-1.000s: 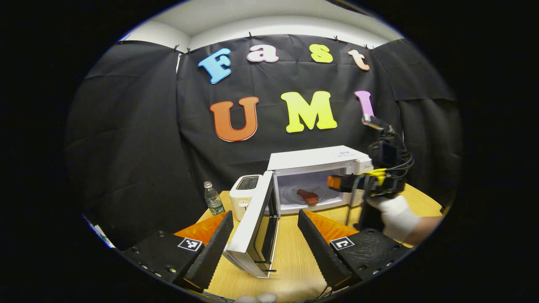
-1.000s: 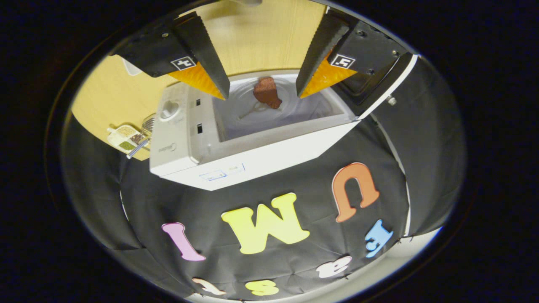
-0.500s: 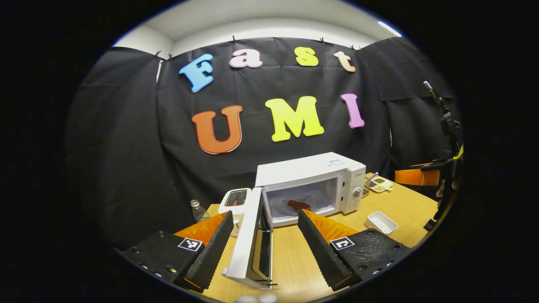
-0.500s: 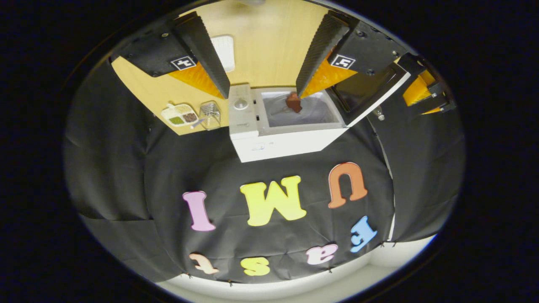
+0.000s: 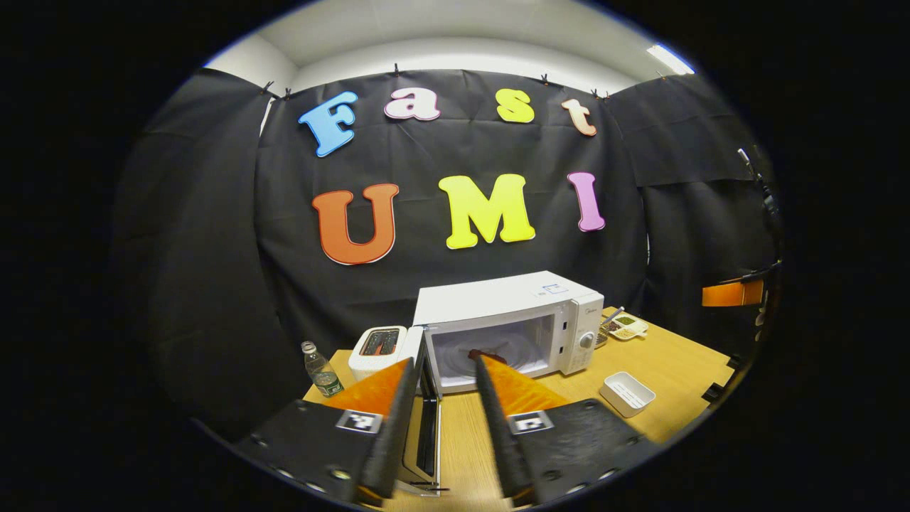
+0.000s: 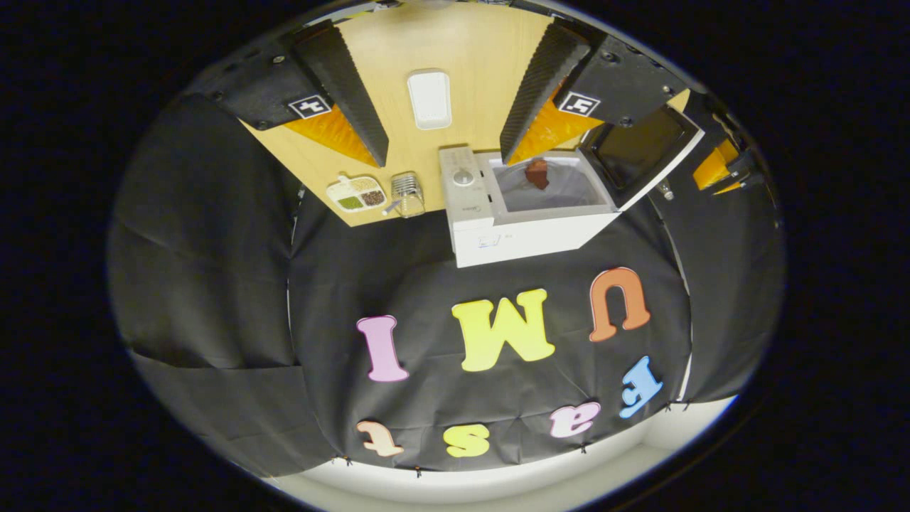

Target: Open the microwave oven with the left hand, put the food in, and close the microwave oven.

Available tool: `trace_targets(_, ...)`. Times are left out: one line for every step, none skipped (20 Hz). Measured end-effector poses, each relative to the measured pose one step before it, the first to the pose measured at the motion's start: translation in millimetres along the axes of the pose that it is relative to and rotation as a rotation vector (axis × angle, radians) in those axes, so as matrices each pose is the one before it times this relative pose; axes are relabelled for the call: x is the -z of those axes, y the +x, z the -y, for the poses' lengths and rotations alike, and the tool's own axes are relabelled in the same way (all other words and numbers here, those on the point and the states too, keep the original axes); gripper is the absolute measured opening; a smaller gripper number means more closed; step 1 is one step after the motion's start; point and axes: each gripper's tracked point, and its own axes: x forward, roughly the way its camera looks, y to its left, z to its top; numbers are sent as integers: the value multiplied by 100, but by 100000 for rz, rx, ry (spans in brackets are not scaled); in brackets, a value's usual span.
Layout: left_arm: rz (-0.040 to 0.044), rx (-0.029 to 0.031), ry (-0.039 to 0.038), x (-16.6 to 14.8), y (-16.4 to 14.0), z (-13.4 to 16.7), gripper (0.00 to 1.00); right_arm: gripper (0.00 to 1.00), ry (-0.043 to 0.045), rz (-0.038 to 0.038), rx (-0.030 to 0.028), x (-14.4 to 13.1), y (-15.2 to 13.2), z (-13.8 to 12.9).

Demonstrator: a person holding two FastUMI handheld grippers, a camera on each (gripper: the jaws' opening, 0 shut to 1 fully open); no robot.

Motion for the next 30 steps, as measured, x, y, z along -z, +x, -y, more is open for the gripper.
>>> trace_targets(594, -5124, 501, 127, 278, -1920, 23, 92, 49, -612, -324, 100, -39, -156)
trace_targets(-1030, -1369, -192, 477, -249, -1233, 0, 92, -258, -268, -474, -80, -98, -104)
trace_targets(-169, -2299, -1233, 421, -300, -958, 0, 91, -127, -25, -732, 39, -74, -248)
trace_targets(-88, -1735, -1319, 264, -170, -1021, 10, 92, -383, -433, -470, 3, -110, -199)
trace_targets(-440, -2950, -855, 276, -166, -1323, 0, 92, -662, -560, -554, 179, -49, -68)
trace_targets(-138, -3297, -27, 266, -253, -1524, 0, 92, -560, -526, -93, 85, -55, 54)
trace_targets(-349, -2582, 87, 494, -105, -1319, 0, 92, -317, -472, -33, 157, -43, 59)
trace_targets(-617, -1247, 431, 695, -107, -1027, 0, 91, -47, -787, 58, 165, -21, 73)
trace_targets(275, -1350, 625, 805, -222, -997, 0, 91, 435, -402, -207, 204, -238, 13)
trace_targets(-326, -1206, 675, 1125, -84, -938, 0, 100, 256, 95, -328, -125, -294, -90)
trace_targets(-2136, -45, 391, 1620, 82, -571, 0, 92, -560, -222, 382, 200, -121, 161)
trace_targets(-2499, -1071, 480, 1650, 28, -554, 0, 91, -422, -514, 428, 201, -132, 145)
trace_targets(-2549, 381, -347, 1432, 264, -225, 0, 92, -118, -839, -289, 246, -165, -48)
trace_targets(-2609, 1100, -468, 1312, 336, 165, 0, 92, -182, -1519, 65, 356, -75, -3)
trace_targets(-1503, 965, 550, 949, 192, 435, 0, 92, -386, -1528, -110, 428, -114, -19)
trace_targets(-1511, 1081, 1256, 1046, 322, 520, 0, 92, -7, -1113, -50, 203, -109, -55)
trace_targets(-2033, 1520, 1072, 1053, 522, 512, 0, 92, -247, -979, -285, 286, -149, -162)
trace_targets(-2170, 377, 531, 711, 49, 390, 0, 92, -732, -902, 78, 249, -189, -77)
trace_targets(106, -1231, 1079, 140, -54, -7, 0, 92, -515, -860, -34, 247, -118, -141)
trace_targets(-404, 2396, -1333, 118, -28, 578, 0, 100, 122, -377, -312, 152, -144, -217)
trace_targets(134, 1830, -2074, 27, -102, 751, 0, 100, -99, -663, 49, 327, -141, -109)
trace_targets(-345, 2041, -677, 139, 17, 928, 0, 100, 121, -465, 222, 300, -184, -10)
trace_targets(37, 1301, 700, 229, 143, 665, 0, 92, 681, -188, 336, 151, -237, 50)
trace_targets(-524, 2021, 549, 168, -102, 1068, 0, 100, 895, -119, 285, 135, -206, 47)
trace_targets(-234, 2396, -319, 80, -139, 1099, 0, 100, 853, -137, 417, 257, -125, 83)
trace_targets(-503, 2305, -693, 95, -92, 1186, 0, 100, 638, -186, 509, 245, -187, 245)
trace_targets(-568, 2411, 623, 198, -25, 1262, 0, 100, 426, -434, 638, 453, -193, 141)
trace_targets(621, 2071, 964, -116, 25, 1272, 0, 100, 657, -508, 774, 332, -90, 279)
trace_targets(597, 2504, 484, -330, 104, 1267, 0, 92, 974, -468, 606, 352, -225, 326)
trace_targets(570, 2732, -285, -187, 129, 1350, 0, 92, 720, -540, 566, 337, -185, 231)
